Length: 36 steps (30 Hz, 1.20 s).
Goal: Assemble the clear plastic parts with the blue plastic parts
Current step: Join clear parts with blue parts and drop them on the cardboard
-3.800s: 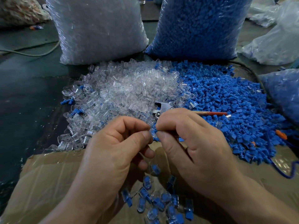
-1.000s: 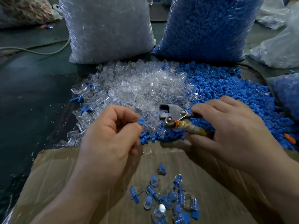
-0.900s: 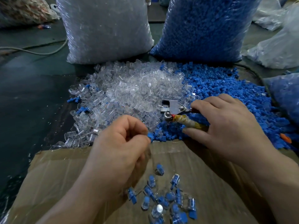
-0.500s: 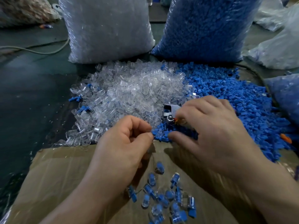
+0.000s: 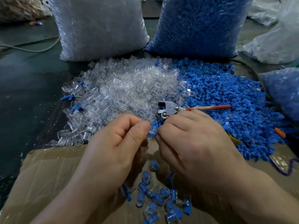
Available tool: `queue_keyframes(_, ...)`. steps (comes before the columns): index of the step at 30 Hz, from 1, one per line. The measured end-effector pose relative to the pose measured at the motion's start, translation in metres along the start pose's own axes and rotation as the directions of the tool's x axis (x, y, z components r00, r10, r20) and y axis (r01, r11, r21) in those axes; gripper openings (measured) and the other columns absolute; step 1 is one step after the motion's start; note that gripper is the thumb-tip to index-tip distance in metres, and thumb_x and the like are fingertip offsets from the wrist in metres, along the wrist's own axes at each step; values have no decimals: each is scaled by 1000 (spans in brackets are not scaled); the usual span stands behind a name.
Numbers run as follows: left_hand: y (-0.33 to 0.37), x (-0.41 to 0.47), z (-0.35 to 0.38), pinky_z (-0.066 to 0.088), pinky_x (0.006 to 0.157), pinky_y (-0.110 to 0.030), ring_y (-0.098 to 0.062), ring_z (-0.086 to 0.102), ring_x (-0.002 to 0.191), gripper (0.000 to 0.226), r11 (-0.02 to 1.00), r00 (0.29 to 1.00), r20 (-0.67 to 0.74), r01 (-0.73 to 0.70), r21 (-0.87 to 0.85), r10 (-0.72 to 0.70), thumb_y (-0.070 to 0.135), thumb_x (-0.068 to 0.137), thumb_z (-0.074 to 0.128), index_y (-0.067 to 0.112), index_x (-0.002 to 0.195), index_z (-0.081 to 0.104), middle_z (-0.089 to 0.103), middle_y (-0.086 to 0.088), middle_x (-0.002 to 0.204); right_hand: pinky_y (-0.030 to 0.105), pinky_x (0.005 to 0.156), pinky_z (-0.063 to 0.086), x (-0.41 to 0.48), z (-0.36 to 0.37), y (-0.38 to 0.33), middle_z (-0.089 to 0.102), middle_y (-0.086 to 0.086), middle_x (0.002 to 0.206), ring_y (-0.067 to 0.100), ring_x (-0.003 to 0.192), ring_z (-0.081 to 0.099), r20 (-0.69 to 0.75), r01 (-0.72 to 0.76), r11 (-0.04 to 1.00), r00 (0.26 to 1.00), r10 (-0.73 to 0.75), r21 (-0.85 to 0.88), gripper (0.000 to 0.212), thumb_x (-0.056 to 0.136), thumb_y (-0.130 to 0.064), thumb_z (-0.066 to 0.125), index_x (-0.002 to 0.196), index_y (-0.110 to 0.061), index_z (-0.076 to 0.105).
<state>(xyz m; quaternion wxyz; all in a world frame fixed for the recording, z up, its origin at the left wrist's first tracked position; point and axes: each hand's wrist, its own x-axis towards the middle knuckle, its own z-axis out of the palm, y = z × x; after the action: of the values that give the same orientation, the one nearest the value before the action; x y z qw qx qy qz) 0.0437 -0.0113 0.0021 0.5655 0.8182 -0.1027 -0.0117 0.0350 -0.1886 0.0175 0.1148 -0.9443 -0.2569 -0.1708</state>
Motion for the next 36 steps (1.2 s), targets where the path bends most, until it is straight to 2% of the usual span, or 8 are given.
queue_keyframes(5, -3, 3, -6, 40, 42, -21, -7, 50, 48, 39, 995, 989, 151, 16, -96, -1, 64, 85, 64, 26, 82, 66, 59, 3, 56, 35, 62, 37, 1, -6, -10, 51, -6, 69, 15, 66, 47, 232, -191, 944, 964, 129, 269, 30, 96, -35, 38, 72, -21, 52)
queue_keyframes(7, 0, 2, -7, 46, 48, -21, -6, 58, 55, 25, 988, 969, 217, -87, -130, 114, 56, 83, 63, 32, 90, 68, 66, 2, 67, 37, 53, 33, -3, -12, -12, 50, -5, 59, 12, 57, 44, 385, -461, 589, 886, 259, 663, 31, 86, -38, 45, 63, -19, 51)
queue_keyframes(9, 3, 0, -8, 51, 54, -22, -9, 65, 62, 20, 972, 936, 267, -213, -96, 232, 50, 85, 62, 36, 99, 68, 69, 4, 77, 39, 49, 27, -5, -18, -11, 46, 3, 54, 19, 52, 40, 564, -628, 166, 765, 311, 760, 28, 76, -32, 49, 51, -18, 52)
queue_keyframes(12, 3, 1, -17, 50, 56, -11, -6, 68, 72, 19, 952, 929, 273, -287, 110, 248, 46, 83, 60, 40, 99, 66, 70, 16, 85, 37, 47, 33, -6, -16, -5, 47, -2, 52, 9, 47, 41, 469, -594, 561, 803, 368, 577, 35, 84, -39, 49, 58, -16, 51)
queue_keyframes(15, -3, 5, -24, 46, 58, -6, 2, 65, 74, 19, 907, 942, 290, -262, 330, 167, 50, 77, 57, 42, 93, 63, 66, 26, 89, 30, 51, 35, -6, -14, 0, 52, -7, 61, 6, 55, 48, 360, -407, 908, 865, 348, 101, 41, 88, -53, 31, 65, -22, 46)
queue_keyframes(23, -4, 4, -13, 50, 67, -20, 6, 60, 79, 12, 808, 841, 509, -426, 408, 186, 39, 79, 59, 37, 89, 66, 60, 22, 87, 38, 68, 49, -12, -8, 3, 55, -11, 79, 12, 76, 54, 442, -348, 937, 844, 305, 18, 26, 86, -57, 45, 82, -31, 42)
queue_keyframes(29, -13, 7, -12, 47, 53, -16, 7, 62, 74, 27, 843, 974, 193, -200, 499, 117, 58, 81, 54, 45, 104, 58, 64, 29, 87, 36, 59, 41, -1, 12, 2, 58, -10, 89, 21, 82, 60, 259, -312, 950, 916, 308, -27, 42, 84, -72, 43, 103, -34, 37)
queue_keyframes(36, -15, 12, -1, 50, 81, -30, -5, 56, 96, 47, 692, 979, 176, -199, 694, 105, 52, 86, 46, 40, 129, 60, 59, 21, 103, 32, 49, 21, 6, 26, 4, 39, -11, 82, 18, 71, 48, 224, -197, 976, 951, 212, -89, 35, 95, -55, 27, 114, -35, 49)
